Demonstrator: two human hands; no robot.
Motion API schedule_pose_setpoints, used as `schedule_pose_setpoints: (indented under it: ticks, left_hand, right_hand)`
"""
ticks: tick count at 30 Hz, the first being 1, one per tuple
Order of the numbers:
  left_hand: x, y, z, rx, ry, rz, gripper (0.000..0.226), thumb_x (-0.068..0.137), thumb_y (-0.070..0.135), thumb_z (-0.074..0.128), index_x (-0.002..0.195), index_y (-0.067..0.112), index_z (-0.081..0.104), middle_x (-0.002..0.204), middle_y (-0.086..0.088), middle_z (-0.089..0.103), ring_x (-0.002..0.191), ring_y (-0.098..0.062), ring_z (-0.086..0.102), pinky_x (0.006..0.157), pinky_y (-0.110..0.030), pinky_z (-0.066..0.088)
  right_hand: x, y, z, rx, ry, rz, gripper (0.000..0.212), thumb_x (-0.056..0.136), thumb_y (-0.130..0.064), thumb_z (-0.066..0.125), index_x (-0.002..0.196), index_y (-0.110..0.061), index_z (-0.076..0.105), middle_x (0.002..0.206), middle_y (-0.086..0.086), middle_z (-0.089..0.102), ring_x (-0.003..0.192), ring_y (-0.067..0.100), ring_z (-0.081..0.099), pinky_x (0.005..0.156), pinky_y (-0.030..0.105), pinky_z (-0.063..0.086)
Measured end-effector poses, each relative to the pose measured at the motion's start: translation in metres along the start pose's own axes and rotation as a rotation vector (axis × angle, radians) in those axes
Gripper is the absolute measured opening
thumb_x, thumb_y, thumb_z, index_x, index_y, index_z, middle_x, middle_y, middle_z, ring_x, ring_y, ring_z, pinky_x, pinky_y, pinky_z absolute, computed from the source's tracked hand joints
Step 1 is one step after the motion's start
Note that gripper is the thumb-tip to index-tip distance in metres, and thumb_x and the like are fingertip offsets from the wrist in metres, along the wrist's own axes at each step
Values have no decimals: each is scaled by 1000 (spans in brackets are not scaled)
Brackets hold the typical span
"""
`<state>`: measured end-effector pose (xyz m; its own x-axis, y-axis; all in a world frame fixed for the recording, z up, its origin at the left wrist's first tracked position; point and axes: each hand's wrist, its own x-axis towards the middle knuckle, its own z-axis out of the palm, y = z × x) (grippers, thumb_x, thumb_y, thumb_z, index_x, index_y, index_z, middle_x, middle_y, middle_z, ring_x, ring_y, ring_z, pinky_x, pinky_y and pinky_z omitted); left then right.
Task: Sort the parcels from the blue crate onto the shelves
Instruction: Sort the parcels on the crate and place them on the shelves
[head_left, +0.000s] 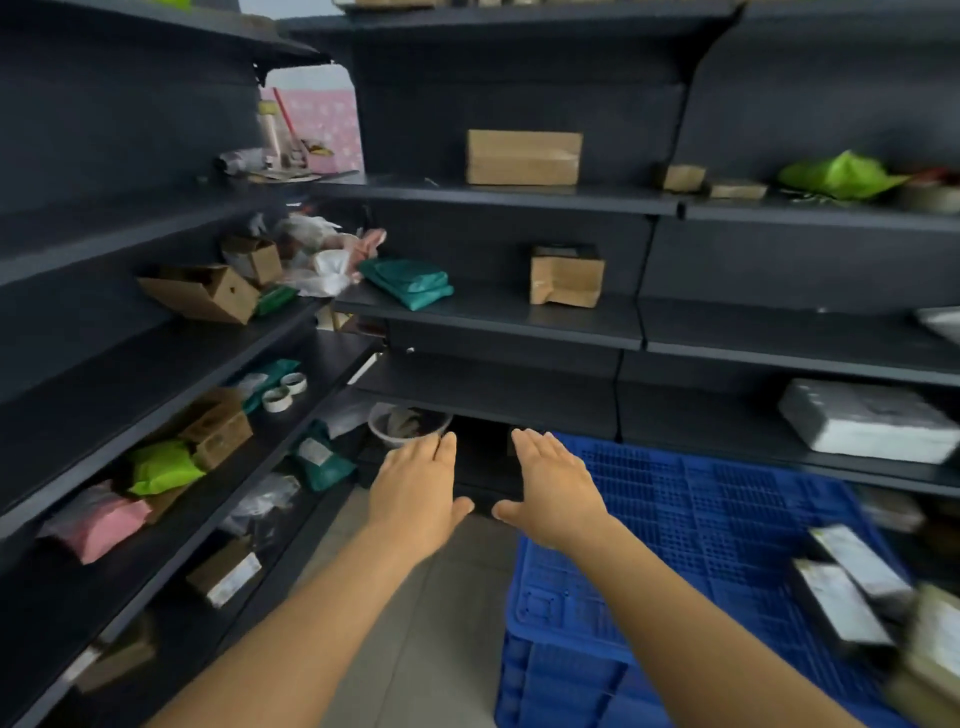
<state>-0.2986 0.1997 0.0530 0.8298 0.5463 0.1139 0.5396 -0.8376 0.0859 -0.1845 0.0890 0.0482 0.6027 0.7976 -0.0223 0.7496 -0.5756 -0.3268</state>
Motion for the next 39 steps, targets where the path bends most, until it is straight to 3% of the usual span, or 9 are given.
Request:
schedule_pose_setpoints:
  ticks: [16,31,39]
  left_hand:
    - [51,280,97,-26,-188,245,81,94,49,50,154,14,8,157,-1,21,145,-20,19,119,-35,18]
    - [140,412,185,-81,-377,465,82,95,48,51,154,12,5,156,-4,24,143,-22,22,118,-36,18]
    - [174,450,240,-126,-522,496,87,94,46,53,154,14,0,160,-5,14,146,-25,16,119,-40,16]
  right_hand:
    - [-78,286,-30,-1,-110,321,90,92,-44,58,155,-17,-1,162,0,0,149,20,-3,120,40,7]
    - [-61,436,-24,73,-136,602,94,88,-47,62,155,-15,4,162,1,7,149,21,4,119,39,10]
    - [-36,502,-13,54,-152,696,95,85,-44,66,154,-16,7,160,0,14,148,22,10,118,39,13]
